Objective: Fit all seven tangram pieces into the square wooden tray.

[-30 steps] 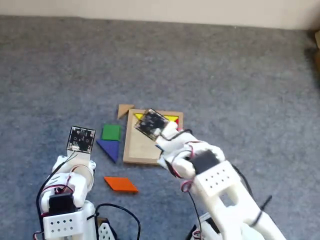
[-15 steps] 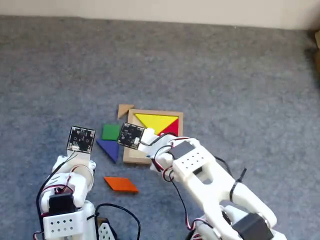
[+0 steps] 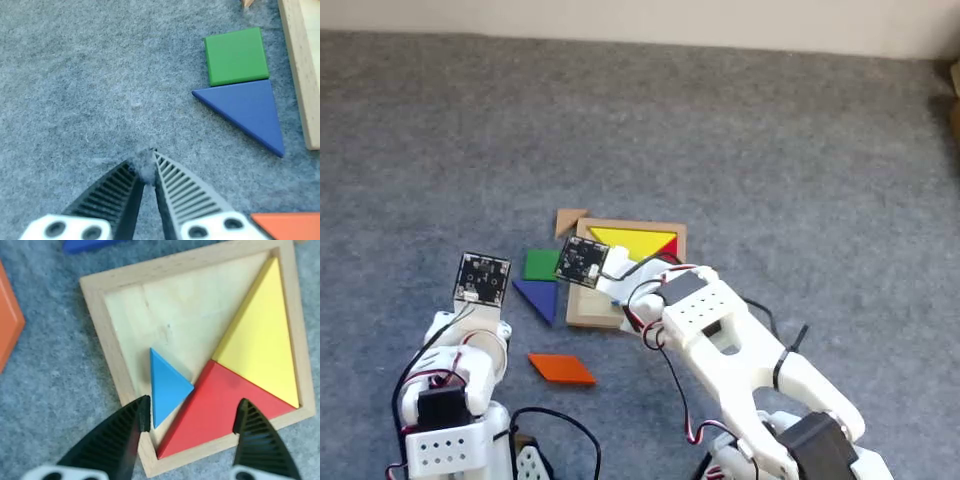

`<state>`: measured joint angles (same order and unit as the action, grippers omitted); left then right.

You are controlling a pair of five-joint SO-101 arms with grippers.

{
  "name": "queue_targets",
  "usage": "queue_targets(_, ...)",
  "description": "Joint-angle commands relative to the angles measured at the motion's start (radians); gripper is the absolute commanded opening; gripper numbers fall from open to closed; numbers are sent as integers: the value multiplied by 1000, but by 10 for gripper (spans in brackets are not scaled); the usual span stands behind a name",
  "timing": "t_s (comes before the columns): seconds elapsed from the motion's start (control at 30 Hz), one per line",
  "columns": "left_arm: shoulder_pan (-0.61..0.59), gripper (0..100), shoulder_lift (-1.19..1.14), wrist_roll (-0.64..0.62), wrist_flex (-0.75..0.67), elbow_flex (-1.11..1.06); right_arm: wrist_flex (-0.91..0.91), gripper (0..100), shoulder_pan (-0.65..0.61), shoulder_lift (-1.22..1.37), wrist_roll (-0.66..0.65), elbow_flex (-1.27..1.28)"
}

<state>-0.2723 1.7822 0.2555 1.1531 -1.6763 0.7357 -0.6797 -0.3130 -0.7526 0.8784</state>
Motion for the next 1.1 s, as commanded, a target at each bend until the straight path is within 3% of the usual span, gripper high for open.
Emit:
queue_targets(0.0, -10, 7, 28, -5, 5, -21, -10, 248, 18, -48, 2, -56)
queue_targets(0.23, -10, 7, 28, -5, 5, -21, -59, 1, 10, -124, 354, -97)
queue_targets(0.4, -10, 7, 28, -5, 5, -21, -160, 15, -10, -68, 486, -102)
queue_targets(0.8, -10, 7, 28, -5, 5, -21, -202, 15, 7, 143, 482, -96)
queue_targets(1.07, -10, 7, 28, -5, 5, -21, -33, 15, 59, 128, 284, -101)
